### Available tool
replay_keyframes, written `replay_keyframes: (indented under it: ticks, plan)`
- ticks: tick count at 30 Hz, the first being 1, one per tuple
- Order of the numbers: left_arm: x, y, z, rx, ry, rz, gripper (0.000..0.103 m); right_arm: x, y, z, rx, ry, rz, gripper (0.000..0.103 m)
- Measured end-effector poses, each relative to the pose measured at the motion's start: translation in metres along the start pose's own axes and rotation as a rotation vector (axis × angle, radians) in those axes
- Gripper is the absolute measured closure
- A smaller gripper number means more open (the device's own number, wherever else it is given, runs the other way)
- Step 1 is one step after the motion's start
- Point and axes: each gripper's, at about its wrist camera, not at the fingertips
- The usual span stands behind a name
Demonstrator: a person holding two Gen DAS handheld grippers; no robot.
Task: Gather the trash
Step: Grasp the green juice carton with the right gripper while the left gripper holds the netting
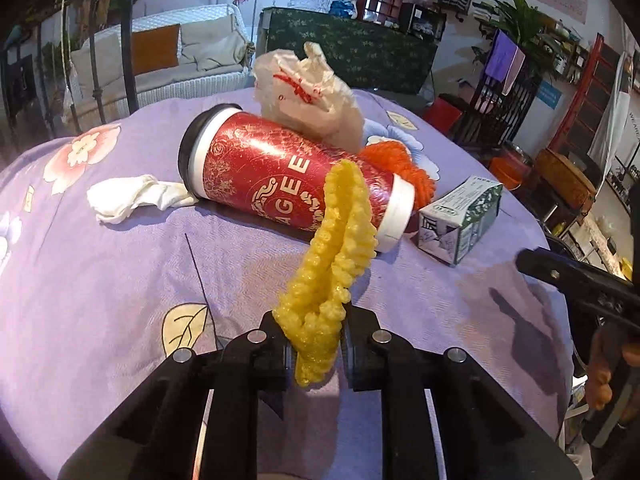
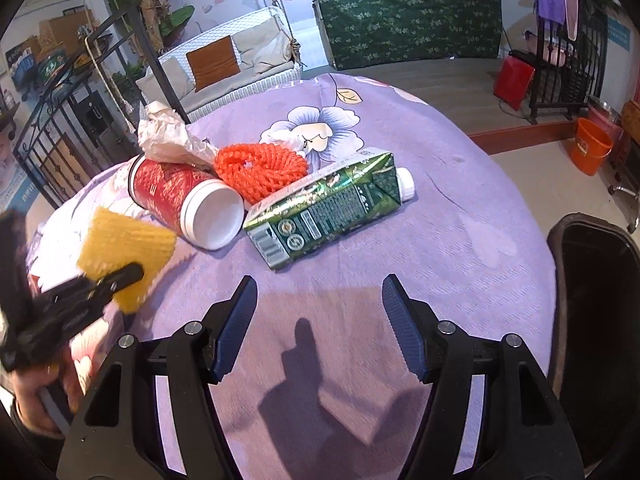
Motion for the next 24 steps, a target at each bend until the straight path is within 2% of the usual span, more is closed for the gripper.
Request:
replay_keyframes:
  ticks: [6, 11, 18, 21, 24]
  plan:
    - [0.01, -0.012, -0.009, 0.033, -0.003, 0.009, 0.086, 0.006, 0.024, 0.021, -0.015, 0.094, 0.065, 0.038]
    - [0.01, -0.014, -0.009, 0.038, -0.016, -0.007, 0.086, 0.018, 0.051, 0.032, -0.049, 0.229, 0.098, 0.038]
    - [0.008, -0.014, -0.016, 0.034, -0.037, -0.018, 0.086, 0.027, 0.075, 0.037, -0.039, 0.379, 0.161, 0.038]
    - [0.007, -0.012, -0.016, 0.03, -0.042, -0.023, 0.086, 0.031, 0.081, 0.04, -0.03, 0.402, 0.177, 0.038]
    - [0.006, -0.012, -0.018, 0.031, -0.046, -0.026, 0.086, 0.03, 0.085, 0.042, -0.029, 0.422, 0.201, 0.044]
Point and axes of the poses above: each gripper's, at about its wrist camera, not at the fingertips, and y roughly the way its jaws point, x to its right, z to its top, and after that the axes turned 12 degrees about -y, right-handed
